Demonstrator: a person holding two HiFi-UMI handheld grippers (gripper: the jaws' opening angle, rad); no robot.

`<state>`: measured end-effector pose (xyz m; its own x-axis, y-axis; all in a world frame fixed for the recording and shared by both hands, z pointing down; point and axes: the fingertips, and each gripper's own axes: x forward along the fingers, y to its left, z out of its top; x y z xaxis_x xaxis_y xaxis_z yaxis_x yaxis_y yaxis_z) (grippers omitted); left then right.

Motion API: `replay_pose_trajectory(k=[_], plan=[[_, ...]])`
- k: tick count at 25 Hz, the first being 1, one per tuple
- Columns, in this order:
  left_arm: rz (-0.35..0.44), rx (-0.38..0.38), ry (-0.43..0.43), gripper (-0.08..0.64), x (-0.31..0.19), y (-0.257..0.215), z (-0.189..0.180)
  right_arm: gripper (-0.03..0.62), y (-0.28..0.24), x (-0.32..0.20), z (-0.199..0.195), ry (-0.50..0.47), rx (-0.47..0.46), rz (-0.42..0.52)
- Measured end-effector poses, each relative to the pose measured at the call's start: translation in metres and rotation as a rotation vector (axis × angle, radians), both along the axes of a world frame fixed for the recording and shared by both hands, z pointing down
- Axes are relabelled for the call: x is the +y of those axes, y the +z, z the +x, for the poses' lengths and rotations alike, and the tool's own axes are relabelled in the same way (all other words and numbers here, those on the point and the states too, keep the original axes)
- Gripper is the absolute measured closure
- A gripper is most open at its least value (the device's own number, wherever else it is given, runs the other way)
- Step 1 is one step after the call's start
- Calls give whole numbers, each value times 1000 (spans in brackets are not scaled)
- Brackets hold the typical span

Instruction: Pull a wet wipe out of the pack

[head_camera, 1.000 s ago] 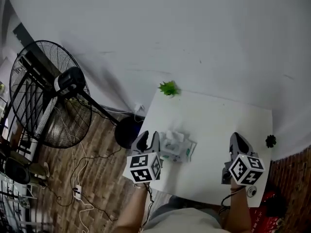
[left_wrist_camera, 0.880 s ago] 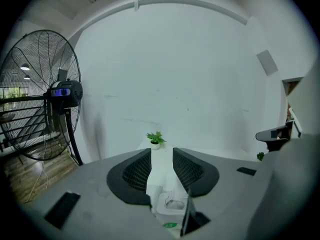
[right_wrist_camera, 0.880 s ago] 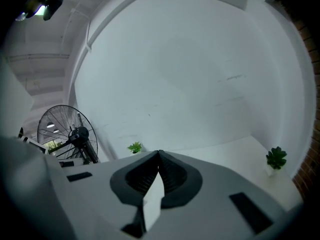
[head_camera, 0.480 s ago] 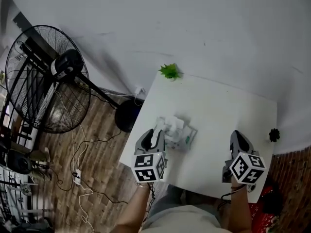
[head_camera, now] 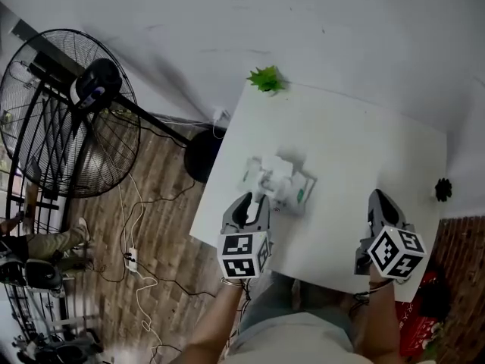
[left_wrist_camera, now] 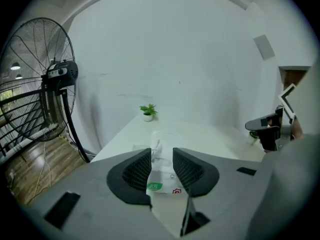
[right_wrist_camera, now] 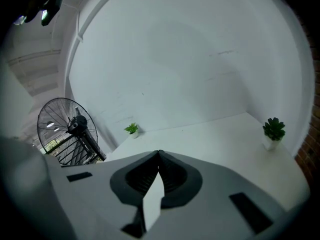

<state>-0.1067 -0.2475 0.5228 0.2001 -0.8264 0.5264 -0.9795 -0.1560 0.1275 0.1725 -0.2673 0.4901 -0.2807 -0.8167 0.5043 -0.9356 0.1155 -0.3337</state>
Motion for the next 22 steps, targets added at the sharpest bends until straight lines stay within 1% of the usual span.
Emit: replay_pose_trajectory(k=[3, 8, 11, 16, 22], plan=[[-15, -29, 58, 439, -2, 6, 7, 591, 8, 6, 2, 11, -5, -17], [-42, -75, 185, 438, -11, 13, 18, 591, 18, 12, 5, 44, -16, -40], [-89, -90, 263, 437, -13, 21, 22, 591, 20, 15, 6, 73, -28, -44], [-182, -149, 397, 437, -16, 38, 29, 591, 28, 19, 7, 110, -43, -56], [-237, -228, 481, 437, -28, 42, 28, 591, 42, 26, 12, 142, -49, -83]])
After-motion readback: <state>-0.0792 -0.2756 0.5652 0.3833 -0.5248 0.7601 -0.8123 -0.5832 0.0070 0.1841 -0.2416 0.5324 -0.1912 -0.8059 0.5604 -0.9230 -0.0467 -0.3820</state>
